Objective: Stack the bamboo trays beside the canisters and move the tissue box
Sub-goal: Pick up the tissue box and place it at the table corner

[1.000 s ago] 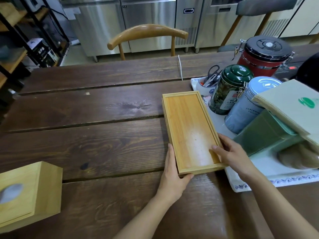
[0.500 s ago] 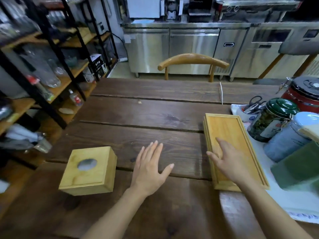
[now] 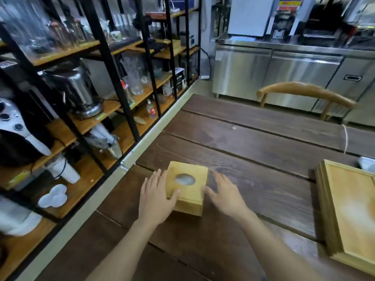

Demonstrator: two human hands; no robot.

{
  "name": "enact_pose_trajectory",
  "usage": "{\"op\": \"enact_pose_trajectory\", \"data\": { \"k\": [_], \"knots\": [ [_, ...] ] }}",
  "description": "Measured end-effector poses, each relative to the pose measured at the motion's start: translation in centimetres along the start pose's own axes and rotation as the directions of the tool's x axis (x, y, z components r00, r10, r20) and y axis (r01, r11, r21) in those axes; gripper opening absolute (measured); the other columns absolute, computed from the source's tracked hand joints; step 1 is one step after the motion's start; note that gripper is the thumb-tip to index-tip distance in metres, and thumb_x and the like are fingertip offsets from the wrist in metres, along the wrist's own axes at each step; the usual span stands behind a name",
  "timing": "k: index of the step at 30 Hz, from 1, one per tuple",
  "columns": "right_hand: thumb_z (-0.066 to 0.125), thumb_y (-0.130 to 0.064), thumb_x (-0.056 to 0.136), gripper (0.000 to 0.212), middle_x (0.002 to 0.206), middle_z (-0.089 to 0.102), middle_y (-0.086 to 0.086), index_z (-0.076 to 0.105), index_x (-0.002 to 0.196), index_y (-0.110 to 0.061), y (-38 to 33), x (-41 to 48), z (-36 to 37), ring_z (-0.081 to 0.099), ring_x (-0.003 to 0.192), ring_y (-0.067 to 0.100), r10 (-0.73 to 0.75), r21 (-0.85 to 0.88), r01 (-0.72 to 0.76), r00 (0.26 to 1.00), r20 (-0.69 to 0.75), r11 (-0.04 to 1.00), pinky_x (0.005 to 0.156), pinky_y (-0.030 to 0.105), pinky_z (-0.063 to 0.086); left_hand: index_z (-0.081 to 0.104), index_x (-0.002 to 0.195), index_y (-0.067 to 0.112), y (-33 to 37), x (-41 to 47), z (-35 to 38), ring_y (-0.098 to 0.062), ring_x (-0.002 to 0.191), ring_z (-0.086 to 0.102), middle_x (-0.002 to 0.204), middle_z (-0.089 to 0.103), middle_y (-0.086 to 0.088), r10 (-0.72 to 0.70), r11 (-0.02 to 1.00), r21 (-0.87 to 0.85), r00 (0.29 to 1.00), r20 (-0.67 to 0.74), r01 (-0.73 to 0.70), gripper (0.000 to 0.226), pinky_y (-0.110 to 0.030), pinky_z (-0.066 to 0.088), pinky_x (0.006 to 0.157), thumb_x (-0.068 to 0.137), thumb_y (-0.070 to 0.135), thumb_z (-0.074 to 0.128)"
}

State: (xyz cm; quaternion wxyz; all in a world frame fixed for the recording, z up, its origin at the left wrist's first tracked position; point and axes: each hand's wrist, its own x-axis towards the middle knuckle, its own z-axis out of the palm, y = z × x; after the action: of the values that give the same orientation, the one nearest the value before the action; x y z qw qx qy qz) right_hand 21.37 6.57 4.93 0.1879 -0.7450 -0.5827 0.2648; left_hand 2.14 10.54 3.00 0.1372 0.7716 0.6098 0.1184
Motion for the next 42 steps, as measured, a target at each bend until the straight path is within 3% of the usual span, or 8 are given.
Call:
{"op": "enact_pose_trajectory", "data": {
  "k": [4,7,10,17,20,28,35,42],
  "knots": [
    [0.043,-0.043,0.090,0.072,0.152,0.031,0.008,0.008,0.146,-0.015,-2.2,0.5,2.2,0.036,0.134,0.026,0.059,0.074,-0.063,0.997,0.051,0.995,0.107,0.040,0.035,0.025,0.147,0.017,-1.4,-0.3,0.2,-0.023,0.141,0.029,0.155,0.029,-0.006,-0.127,0.953,-0.256,0.980,0.151,0.163,0.073,-0.044,0.027,0.116,0.088,0.057,0.044],
    [0.041,-0.041,0.092,0.073,0.145,0.040,0.013,0.001,0.146,-0.016,-2.9,0.4,3.0,0.045,0.127,0.031,0.116,0.119,-0.121,0.992,0.048,0.986,0.099,0.038,0.039,0.043,0.134,0.025,-1.5,-0.3,0.2,-0.018,0.119,0.052,0.130,0.055,0.001,-0.146,0.689,-0.621,0.911,0.386,0.374,0.057,-0.041,0.043,0.102,0.085,0.052,0.055],
    [0.043,-0.040,0.092,0.074,0.139,0.047,0.015,-0.002,0.146,-0.016,-3.5,0.2,3.3,0.049,0.122,0.032,0.157,0.174,-0.164,0.986,0.050,0.971,0.094,0.036,0.041,0.052,0.127,0.028,-1.5,-0.3,0.2,-0.007,0.104,0.057,0.114,0.062,0.011,-0.133,0.541,-0.735,0.905,0.404,0.408,0.045,-0.029,0.045,0.086,0.085,0.044,0.059],
    [0.071,-0.028,0.075,0.104,0.139,0.046,0.013,-0.007,0.144,-0.026,-4.3,0.5,3.3,0.049,0.121,0.032,0.246,0.442,-0.250,0.967,0.067,0.862,0.094,0.045,0.048,0.057,0.117,0.032,-1.9,-0.7,-0.4,-0.004,0.097,0.057,0.108,0.064,0.009,-0.204,0.342,-0.814,0.883,0.423,0.469,0.029,-0.021,0.044,0.072,0.088,0.030,0.060],
    [0.074,-0.016,0.073,0.116,0.145,0.039,0.013,-0.017,0.141,-0.037,-5.4,0.3,3.6,0.051,0.119,0.036,0.255,0.539,-0.311,0.951,0.177,0.783,0.062,0.042,0.059,0.059,0.118,0.026,-3.4,-1.4,-1.2,-0.005,0.095,0.058,0.104,0.065,0.010,-0.256,0.272,-0.832,0.870,0.422,0.484,0.030,-0.021,0.043,0.070,0.088,0.029,0.061],
    [0.075,-0.009,0.071,0.073,0.119,0.048,0.011,0.032,0.129,-0.017,-10.5,-1.3,5.8,0.058,0.088,0.026,0.193,0.578,-0.358,0.925,0.328,0.733,0.056,0.034,0.059,0.059,0.120,0.030,-8.9,-4.2,-4.7,-0.023,0.121,0.049,0.126,0.059,-0.001,-0.438,0.128,-0.832,0.784,0.441,0.540,0.041,-0.050,0.030,0.110,0.081,0.039,0.066],
    [0.074,-0.018,0.074,0.048,0.116,0.051,0.016,0.036,0.103,-0.018,-14.3,-4.8,10.5,0.065,0.089,0.032,0.095,0.610,-0.426,0.862,0.498,0.668,0.059,0.034,0.060,0.068,0.094,0.019,-13.6,-7.0,-9.1,-0.024,0.100,0.056,0.102,0.065,-0.005,-0.611,0.020,-0.850,0.680,0.406,0.526,0.014,-0.041,0.044,0.084,0.081,0.025,0.069],
    [0.071,-0.016,0.077,0.037,0.114,0.051,0.017,0.037,0.090,-0.017,-17.4,-7.4,14.3,0.064,0.092,0.033,0.026,0.589,-0.436,0.818,0.575,0.680,0.059,0.035,0.060,0.067,0.106,0.005,-17.8,-10.8,-9.9,-0.030,0.093,0.064,0.101,0.069,-0.015,-0.716,-0.099,-0.863,0.567,0.408,0.495,0.032,-0.042,0.053,0.080,0.077,0.018,0.074]
  ]
}}
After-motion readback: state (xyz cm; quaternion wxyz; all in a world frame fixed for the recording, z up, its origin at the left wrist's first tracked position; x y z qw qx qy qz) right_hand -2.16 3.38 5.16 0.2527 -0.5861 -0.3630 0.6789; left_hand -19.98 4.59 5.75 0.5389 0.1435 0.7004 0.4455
